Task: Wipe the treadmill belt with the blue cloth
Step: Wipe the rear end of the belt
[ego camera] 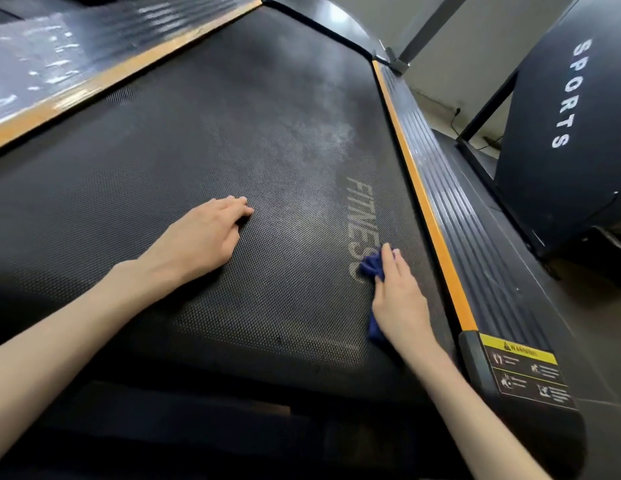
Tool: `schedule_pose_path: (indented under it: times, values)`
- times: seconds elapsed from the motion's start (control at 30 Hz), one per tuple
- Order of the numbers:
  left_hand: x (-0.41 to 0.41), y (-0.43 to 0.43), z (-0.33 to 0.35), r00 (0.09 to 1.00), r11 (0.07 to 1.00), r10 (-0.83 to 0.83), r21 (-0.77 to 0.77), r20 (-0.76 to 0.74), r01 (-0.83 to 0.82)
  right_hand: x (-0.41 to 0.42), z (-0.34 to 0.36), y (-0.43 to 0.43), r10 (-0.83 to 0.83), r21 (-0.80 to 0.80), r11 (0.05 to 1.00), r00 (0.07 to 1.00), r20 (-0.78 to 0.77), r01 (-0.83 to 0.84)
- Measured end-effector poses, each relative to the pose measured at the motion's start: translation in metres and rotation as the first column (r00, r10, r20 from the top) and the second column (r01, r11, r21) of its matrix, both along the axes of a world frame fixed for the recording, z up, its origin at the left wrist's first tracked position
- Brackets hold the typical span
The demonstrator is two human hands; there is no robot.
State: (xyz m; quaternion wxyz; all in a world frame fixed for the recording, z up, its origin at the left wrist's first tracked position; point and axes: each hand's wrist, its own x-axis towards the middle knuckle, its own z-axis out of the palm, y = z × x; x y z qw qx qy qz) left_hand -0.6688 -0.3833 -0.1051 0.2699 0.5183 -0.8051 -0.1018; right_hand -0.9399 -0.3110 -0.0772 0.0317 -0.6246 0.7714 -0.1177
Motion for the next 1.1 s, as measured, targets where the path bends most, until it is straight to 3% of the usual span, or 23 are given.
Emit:
schedule_pose_path:
  times: [0.1,0.23,0.33,0.47,0.63,0.77,0.83,0.97,1.1]
  values:
    - [0.008,-0.001,0.012,0.993,0.998,0.032,0.062,-0.115,-0.025,0.052,0.004,-0.009,0.087,0.002,0.996,0.996,-0.02,-0.087]
    - [0.018,-0.003,0.016,0.992,0.994,0.088,0.075,-0.096,-0.081,0.111,-0.001,-0.026,0.251,0.062,0.968,0.959,-0.132,-0.245]
    - [0.017,-0.002,0.015,0.995,0.993,0.087,0.089,-0.044,-0.082,0.084,0.001,-0.022,0.354,0.1,0.935,0.919,-0.175,-0.341]
    - [0.012,-0.002,0.009,0.995,0.992,0.1,0.081,-0.01,-0.099,0.025,0.006,-0.012,0.197,0.074,0.98,0.961,-0.196,-0.186]
    - [0.017,0.001,0.006,0.997,0.997,0.069,0.042,0.02,-0.069,0.013,0.001,-0.014,0.214,-0.111,0.974,0.965,0.153,-0.199]
    - [0.026,0.001,0.002,0.997,0.998,0.0,0.06,0.073,-0.005,0.0,0.007,-0.022,-0.093,-0.13,0.983,0.967,0.237,0.126]
    - [0.032,0.002,0.001,0.997,0.998,-0.017,0.061,0.07,0.013,0.017,0.009,-0.025,-0.158,-0.132,0.971,0.952,0.262,0.198]
    - [0.044,0.004,0.001,0.998,1.0,0.018,0.023,0.061,-0.02,0.1,0.01,-0.025,0.11,-0.195,0.98,0.941,0.322,-0.048]
    - [0.055,0.004,0.002,0.997,0.997,0.071,-0.007,0.012,-0.071,0.198,0.004,-0.014,0.453,-0.228,0.89,0.826,0.336,-0.396]
